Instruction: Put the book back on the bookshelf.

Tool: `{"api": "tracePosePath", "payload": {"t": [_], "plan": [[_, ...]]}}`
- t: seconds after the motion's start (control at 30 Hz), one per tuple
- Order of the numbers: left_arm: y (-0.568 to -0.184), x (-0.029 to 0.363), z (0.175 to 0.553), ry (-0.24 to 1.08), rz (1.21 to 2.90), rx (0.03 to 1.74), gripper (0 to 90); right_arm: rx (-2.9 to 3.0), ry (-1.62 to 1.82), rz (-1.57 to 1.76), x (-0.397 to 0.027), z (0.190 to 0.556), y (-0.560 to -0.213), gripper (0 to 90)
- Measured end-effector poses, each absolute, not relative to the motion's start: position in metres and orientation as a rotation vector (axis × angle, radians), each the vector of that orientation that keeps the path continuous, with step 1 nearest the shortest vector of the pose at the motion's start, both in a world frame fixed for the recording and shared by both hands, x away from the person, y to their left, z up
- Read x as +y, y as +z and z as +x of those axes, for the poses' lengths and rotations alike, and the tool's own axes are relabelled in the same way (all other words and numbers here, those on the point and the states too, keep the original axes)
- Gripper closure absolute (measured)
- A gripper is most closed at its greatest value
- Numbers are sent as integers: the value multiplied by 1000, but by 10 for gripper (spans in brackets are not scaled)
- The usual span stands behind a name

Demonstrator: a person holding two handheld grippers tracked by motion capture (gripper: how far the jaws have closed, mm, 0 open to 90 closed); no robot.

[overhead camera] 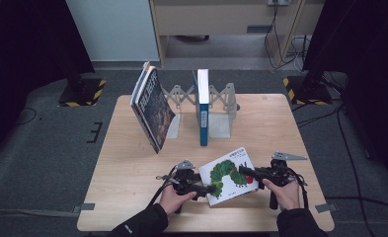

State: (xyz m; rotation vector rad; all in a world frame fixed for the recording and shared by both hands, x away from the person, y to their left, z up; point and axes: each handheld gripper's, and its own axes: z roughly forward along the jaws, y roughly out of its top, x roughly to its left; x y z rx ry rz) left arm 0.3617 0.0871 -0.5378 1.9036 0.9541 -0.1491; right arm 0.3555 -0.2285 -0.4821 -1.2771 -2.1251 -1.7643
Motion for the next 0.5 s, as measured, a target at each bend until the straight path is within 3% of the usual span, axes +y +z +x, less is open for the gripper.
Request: {"api": "tracePosePath", "payload": {"t": [0.2,0.5], "plan": [[-538,88,363,-141,1900,954,149,-2154,-1737,-1331,-231,356,-487,828],[-538,87,362,-109,1914,966,206,-2324,-1633,-1430,-226,356,-498,634]]}}
